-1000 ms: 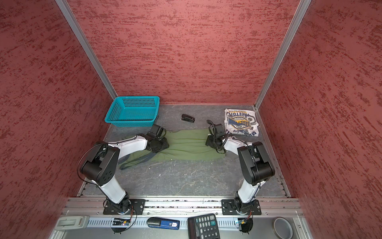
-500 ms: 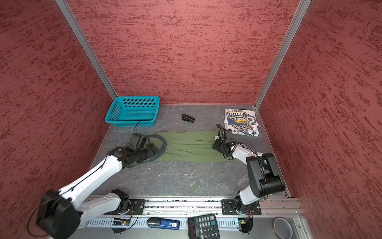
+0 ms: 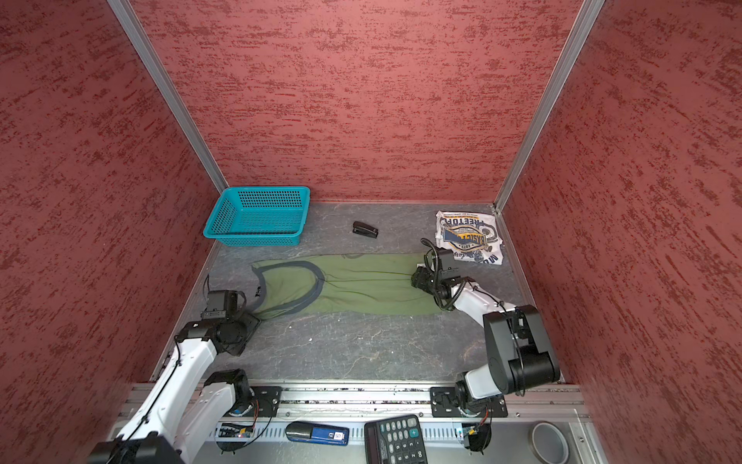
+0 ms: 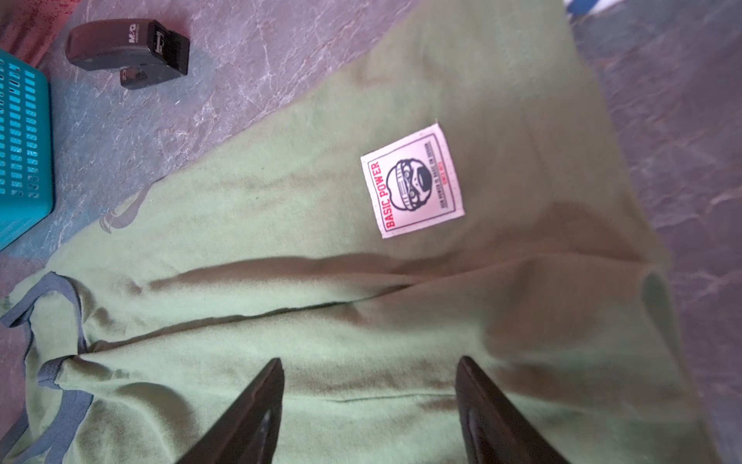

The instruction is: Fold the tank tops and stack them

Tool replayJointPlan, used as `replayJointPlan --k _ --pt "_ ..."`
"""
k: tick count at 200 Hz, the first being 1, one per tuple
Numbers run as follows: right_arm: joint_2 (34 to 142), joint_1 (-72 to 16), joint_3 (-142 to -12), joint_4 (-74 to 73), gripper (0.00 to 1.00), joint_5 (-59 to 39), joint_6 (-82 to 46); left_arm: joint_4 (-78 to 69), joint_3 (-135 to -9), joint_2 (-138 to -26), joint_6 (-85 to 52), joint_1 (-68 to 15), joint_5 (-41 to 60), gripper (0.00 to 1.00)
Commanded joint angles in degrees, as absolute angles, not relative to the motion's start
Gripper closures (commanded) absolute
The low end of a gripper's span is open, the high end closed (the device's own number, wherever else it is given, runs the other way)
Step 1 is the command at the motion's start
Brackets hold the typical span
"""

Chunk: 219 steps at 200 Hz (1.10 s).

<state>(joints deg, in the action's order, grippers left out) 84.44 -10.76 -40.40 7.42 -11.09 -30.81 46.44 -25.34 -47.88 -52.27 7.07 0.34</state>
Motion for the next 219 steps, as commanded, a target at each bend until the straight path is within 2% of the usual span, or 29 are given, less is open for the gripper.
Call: replayJointPlan --k 1,42,83,121,156,219 --pt "85.0 -10.5 -39.7 4.9 0.30 -12.5 -30.0 39.2 -24.8 -50.3 -49.1 9.9 4.6 0.34" --pt "85.6 -10.2 -39.9 5.2 0.30 -13.2 -30.3 33.4 -26.3 -57.1 -46.6 11.1 5.2 0.38" --pt "85.7 -10.2 -39.8 5.2 0.30 -13.3 -30.4 32.0 -32.3 -67.2 -43.4 11.2 6.4 0.56" --pt "86.3 -10.1 -39.9 5.5 0.30 -13.0 -30.5 34.1 -36.9 -68.9 -42.2 10.6 4.8 0.73" --pt "86.5 -10.0 -40.2 6.0 0.29 -12.8 -30.6 36.3 -41.0 -71.8 -40.4 9.6 3.0 0.85" --pt "85.8 -9.7 -40.8 7.3 0.29 -12.3 -30.6 38.0 -47.0 -79.0 -40.1 10.0 0.0 0.92"
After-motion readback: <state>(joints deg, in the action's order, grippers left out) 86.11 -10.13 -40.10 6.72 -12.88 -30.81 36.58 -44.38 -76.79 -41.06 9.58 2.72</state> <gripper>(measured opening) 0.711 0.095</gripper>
